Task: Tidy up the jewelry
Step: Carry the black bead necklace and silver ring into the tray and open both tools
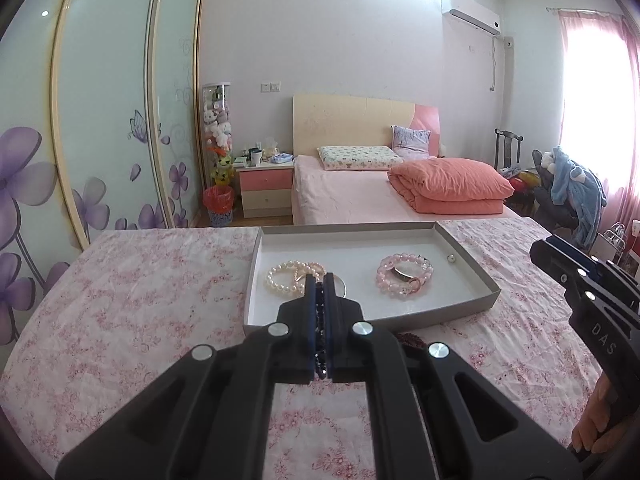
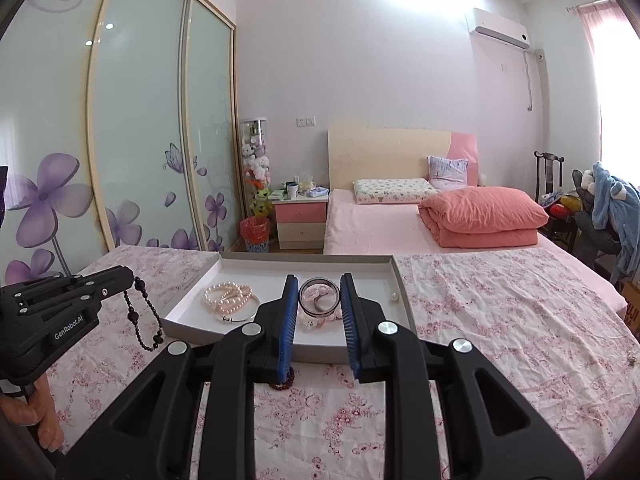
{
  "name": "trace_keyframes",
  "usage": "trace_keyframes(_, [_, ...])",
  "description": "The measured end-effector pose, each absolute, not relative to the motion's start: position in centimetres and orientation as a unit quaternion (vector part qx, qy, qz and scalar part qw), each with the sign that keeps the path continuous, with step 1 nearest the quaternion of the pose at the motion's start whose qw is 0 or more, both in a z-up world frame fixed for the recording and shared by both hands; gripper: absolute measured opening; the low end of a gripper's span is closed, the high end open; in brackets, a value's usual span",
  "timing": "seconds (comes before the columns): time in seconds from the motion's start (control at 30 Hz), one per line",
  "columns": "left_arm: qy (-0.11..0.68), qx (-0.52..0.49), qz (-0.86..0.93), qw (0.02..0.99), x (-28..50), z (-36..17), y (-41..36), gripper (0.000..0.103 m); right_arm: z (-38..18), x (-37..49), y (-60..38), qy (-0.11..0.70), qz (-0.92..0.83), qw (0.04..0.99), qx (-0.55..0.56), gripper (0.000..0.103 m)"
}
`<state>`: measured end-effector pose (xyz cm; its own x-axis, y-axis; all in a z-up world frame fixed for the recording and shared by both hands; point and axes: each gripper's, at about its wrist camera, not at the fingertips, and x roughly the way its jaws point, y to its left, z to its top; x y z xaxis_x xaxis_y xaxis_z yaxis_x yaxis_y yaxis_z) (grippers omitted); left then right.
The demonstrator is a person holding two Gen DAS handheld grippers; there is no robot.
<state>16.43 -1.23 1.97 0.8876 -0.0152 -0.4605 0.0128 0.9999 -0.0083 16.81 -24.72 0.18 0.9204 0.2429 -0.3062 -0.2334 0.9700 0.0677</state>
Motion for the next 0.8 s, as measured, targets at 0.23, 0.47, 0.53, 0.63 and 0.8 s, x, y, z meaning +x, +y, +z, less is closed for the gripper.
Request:
trace_keyframes(0.23, [0.230, 0.005, -0.004, 0.973, 16.3, 2.3, -1.6, 0.005, 0.7, 16.5, -24.6, 0.144, 0.121, 0.982, 0.014, 0.023])
trace_keyframes(0.47, [0.227, 0.015, 0.008, 0.974, 16.7, 2.4, -1.9, 0.005, 0.8, 16.8, -24.7, 0.141, 0.118, 0.983, 0.011, 0.023])
trace_keyframes(0.53, [0.228, 0.018, 0.009, 0.974, 17.0, 2.4, -1.9, 0.005, 1.0, 17.0, -24.6, 0.139, 0.117, 0.983, 0.010, 0.023])
trace_keyframes(0.63, [0.230, 0.016, 0.012, 0.973, 17.7, 2.5, -1.9, 0.005, 1.4, 17.5, -24.6, 0.134, 0.114, 0.984, 0.009, 0.023])
trace_keyframes(0.8, [0.230, 0.017, 0.022, 0.973, 19.7, 2.7, -1.4, 0.005, 2.0, 19.2, -24.3, 0.125, 0.111, 0.986, 0.006, 0.023])
